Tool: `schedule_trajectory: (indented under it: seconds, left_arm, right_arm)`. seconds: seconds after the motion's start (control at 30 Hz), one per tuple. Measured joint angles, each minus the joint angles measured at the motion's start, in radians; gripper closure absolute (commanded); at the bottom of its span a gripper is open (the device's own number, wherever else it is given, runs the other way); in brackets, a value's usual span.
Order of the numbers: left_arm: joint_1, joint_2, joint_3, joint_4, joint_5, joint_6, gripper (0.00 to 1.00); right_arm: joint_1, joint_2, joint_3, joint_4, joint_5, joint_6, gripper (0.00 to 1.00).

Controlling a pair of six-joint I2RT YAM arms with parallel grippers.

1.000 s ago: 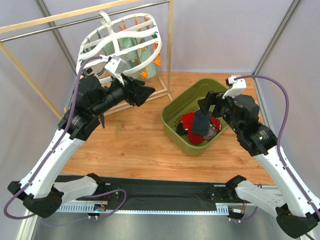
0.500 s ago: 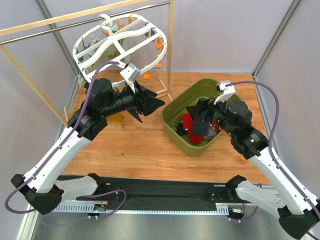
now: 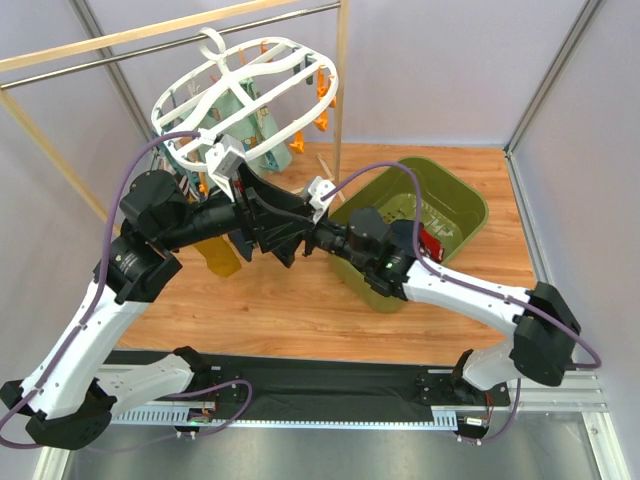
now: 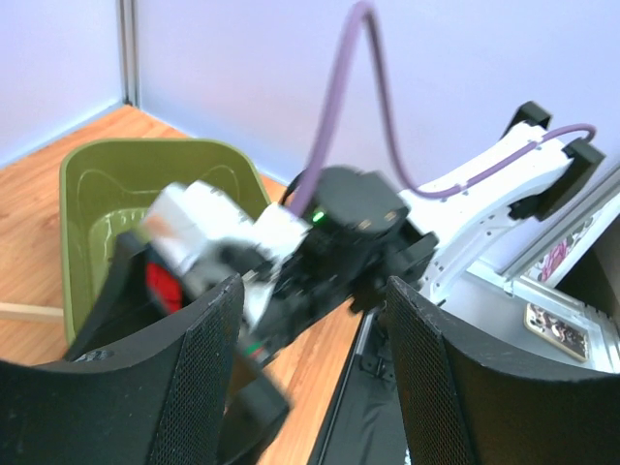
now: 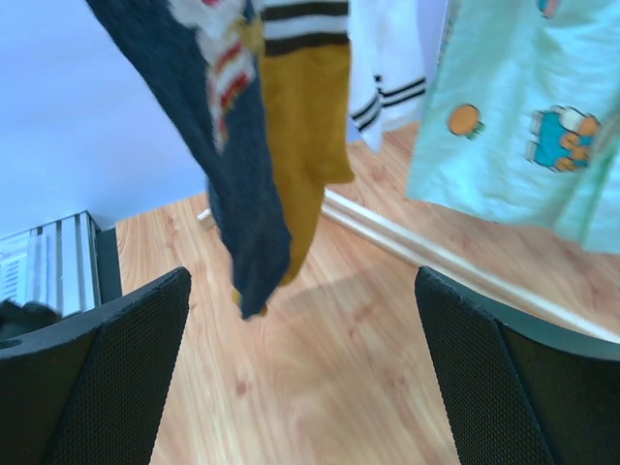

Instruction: Remove the socks clipped to the hanger

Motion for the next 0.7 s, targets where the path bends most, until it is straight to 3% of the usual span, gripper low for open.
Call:
schedule_trajectory:
  seconds: [0.27,0.4,0.47,0.5,0.57,0.6,0.67,0.7]
  left_arm:
    - [0.000,-0.032,0.055,-0.069,-0.035,0.003,0.32]
    - [0.000,-0.044,0.118,-0.165,-0.114,0.024,0.32]
    - [0.000,-0.047,0.169,-0.233,-0.190,0.039,0.32]
    - [0.000,-0.048,0.193,-0.263,-0.224,0.047,0.32]
    - [0.000,-0.057,0.242,-0.327,-0.319,0.061,0.32]
    - [0.000,-0.068,0.255,-0.354,-0.365,0.068,0.32]
    - [0.000,-0.091,0.265,-0.402,-0.459,0.076,0.32]
    - [0.000,-0.109,0.265,-0.430,-0.507,0.078,0.31]
  right_arm:
    - [0.111,0.214,0.109,0.194,0.099,-0.016,0.01]
    - [0.126,0.332,0.202,0.251,0.186,-0.031,0.07]
    - [0.126,0.375,0.242,0.250,0.212,-0.054,0.24]
    - [0.124,0.399,0.269,0.246,0.221,-0.066,0.48]
    - [0.121,0.440,0.323,0.245,0.230,-0.092,0.68]
    - [0.121,0.452,0.341,0.243,0.232,-0.097,0.83]
    - [0.121,0.463,0.364,0.242,0.232,-0.111,1.00]
    - [0.121,0.465,0.373,0.242,0.230,-0.113,1.00]
